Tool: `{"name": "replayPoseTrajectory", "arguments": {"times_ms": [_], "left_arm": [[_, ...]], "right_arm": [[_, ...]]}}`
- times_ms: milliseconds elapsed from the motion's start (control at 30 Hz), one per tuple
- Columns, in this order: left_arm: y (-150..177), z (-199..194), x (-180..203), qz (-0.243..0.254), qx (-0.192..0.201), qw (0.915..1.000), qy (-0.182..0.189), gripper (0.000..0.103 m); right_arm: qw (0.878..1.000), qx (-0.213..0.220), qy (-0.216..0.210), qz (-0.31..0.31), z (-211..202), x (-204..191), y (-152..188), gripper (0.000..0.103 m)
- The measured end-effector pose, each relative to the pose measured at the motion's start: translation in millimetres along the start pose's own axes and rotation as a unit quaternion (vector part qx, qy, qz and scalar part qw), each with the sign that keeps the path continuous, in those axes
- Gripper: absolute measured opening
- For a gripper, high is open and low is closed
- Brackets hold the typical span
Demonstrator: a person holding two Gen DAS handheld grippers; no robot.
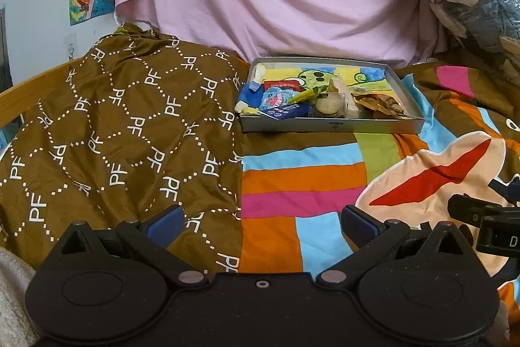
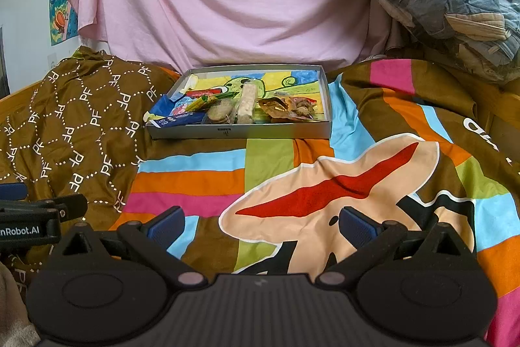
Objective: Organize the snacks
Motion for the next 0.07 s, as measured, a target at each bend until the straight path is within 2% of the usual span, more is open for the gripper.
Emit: {"name": "replayPoseTrajectory", "arguments": {"times_ms": [67], "left_arm": [[0.3, -0.2, -0.1, 0.000, -0.001, 1.0000, 0.000, 0.102]], "right_arm": [[1.000, 0.000, 0.000, 0.000, 0.0, -0.2, -0.2, 0.103]]}}
Point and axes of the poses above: each gripper's, at about its wrist camera, not at the fingertips, and z roughly the way its jaws point, x to its right, y to its underside, the point moved 3 cm from there along z, roughly the way its jaws point, and after that the axes turned 5 degrees about z, right-handed, at the moved point
